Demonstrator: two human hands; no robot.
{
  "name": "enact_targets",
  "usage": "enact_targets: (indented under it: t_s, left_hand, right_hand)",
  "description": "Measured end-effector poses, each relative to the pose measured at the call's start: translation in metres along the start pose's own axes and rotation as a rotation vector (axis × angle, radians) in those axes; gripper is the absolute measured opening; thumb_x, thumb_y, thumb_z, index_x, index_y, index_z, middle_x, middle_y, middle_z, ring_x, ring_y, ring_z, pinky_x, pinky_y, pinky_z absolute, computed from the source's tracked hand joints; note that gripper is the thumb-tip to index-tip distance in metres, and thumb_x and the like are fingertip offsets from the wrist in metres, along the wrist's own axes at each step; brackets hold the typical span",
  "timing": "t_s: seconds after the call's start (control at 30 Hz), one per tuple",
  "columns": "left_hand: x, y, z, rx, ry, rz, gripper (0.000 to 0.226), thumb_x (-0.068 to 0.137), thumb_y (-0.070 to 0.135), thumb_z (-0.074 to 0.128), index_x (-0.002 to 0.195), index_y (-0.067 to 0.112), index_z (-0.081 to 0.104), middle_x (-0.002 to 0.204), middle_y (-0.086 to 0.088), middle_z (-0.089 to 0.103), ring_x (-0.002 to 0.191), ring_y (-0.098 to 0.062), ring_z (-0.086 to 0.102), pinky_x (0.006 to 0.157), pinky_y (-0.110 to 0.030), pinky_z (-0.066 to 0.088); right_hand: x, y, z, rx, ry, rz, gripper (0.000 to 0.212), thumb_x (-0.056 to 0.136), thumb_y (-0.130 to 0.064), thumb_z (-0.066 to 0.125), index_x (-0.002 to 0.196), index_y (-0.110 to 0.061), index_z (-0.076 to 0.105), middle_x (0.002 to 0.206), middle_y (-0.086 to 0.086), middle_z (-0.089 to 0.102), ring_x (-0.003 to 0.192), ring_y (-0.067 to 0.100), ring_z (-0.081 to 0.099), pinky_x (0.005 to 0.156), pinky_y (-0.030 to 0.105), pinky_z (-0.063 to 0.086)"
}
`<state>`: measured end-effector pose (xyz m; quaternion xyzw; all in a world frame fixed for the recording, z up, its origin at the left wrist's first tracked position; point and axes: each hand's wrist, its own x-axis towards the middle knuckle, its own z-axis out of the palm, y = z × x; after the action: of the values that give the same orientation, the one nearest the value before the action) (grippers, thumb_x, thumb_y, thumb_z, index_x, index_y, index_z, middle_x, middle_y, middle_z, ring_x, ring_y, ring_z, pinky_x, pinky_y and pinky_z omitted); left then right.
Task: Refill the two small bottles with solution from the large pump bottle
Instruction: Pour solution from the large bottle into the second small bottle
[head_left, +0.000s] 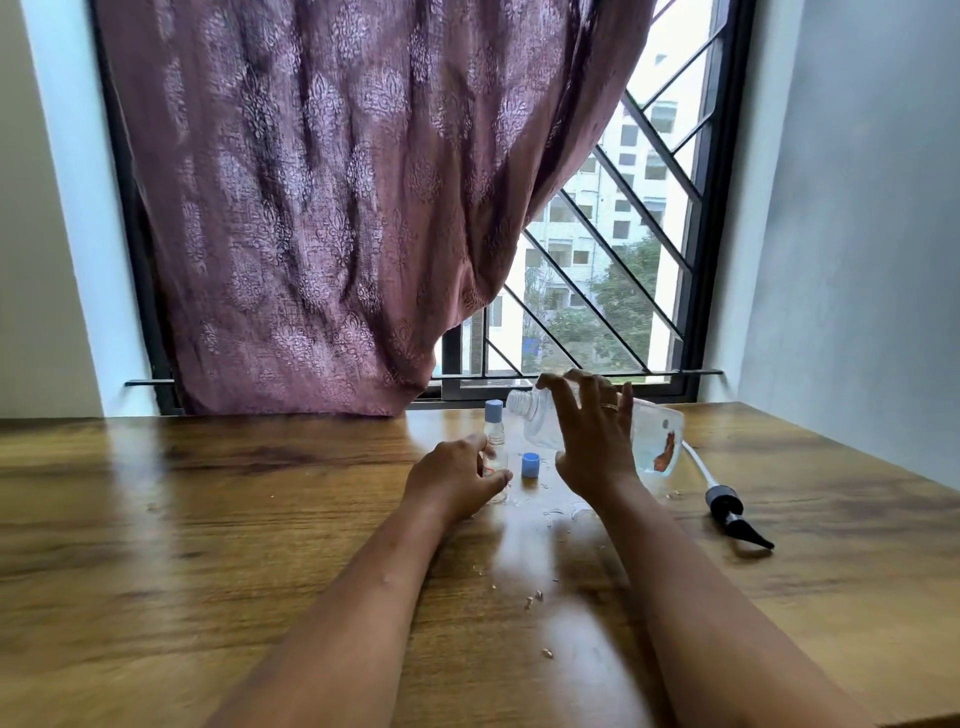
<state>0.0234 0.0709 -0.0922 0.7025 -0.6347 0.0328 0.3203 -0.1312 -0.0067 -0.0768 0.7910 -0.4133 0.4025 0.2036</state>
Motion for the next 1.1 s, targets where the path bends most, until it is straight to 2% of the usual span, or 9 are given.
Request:
enact_targets:
  t_s: [0.37,0.53,0.7,0.9,1.1]
  left_hand:
    - [0.0011,-0.0015,-0.0005,0.009,0.010,-0.013,0.039,0.082,0.050,0.060,0.112,0.026,0.054,0.099,0.005,0.066,0.088,-0.016,0.061,0.073,-0.029,0.049]
    - [0.0012,-0.0022,-0.0004,0.007,0.012,-0.014,0.038,0.082,0.050,0.060,0.111,0.027,0.055,0.099,0.005,0.066,0.087,-0.014,0.060,0.071,-0.028,0.047]
    - [0.0016,-0.0023,-0.0005,0.003,0.006,-0.015,0.038,0.082,0.050,0.060,0.111,0.026,0.055,0.102,0.004,0.067,0.094,-0.018,0.062,0.079,-0.032,0.050]
    - [0.0013,-0.0022,0.0001,0.006,0.009,-0.014,0.038,0.082,0.050,0.060,0.112,0.026,0.055,0.102,0.004,0.067,0.093,-0.017,0.061,0.077,-0.031,0.049]
    - [0.0012,-0.0028,0.0000,0.000,0.006,-0.019,0.038,0.082,0.050,0.060,0.112,0.026,0.055,0.102,0.004,0.066,0.093,-0.016,0.061,0.077,-0.031,0.049]
  right_hand:
    - [-0.0017,-0.0008,0.0064,-0.048,-0.018,-0.058,0.095,0.046,0.014,0.057,0.124,-0.032,0.031,0.129,0.013,0.047,0.124,0.037,0.042,0.111,0.054,0.014]
    - [-0.0012,-0.0004,0.0042,-0.028,-0.042,-0.074,0.092,0.050,0.016,0.052,0.124,-0.033,0.027,0.133,0.011,0.043,0.129,0.035,0.034,0.113,0.051,0.003]
    - [-0.0011,-0.0010,0.0035,0.005,-0.041,-0.085,0.092,0.052,0.017,0.052,0.124,-0.035,0.027,0.135,0.010,0.040,0.130,0.028,0.021,0.114,0.048,-0.001]
    - [-0.0007,-0.0006,0.0073,-0.030,0.024,-0.121,0.095,0.043,0.017,0.059,0.120,-0.032,0.034,0.125,0.011,0.050,0.122,0.028,0.026,0.110,0.054,0.016]
    - [-0.0009,-0.0005,0.0070,-0.039,0.048,-0.123,0.094,0.041,0.016,0.058,0.121,-0.030,0.037,0.126,0.010,0.049,0.122,0.028,0.028,0.111,0.054,0.020]
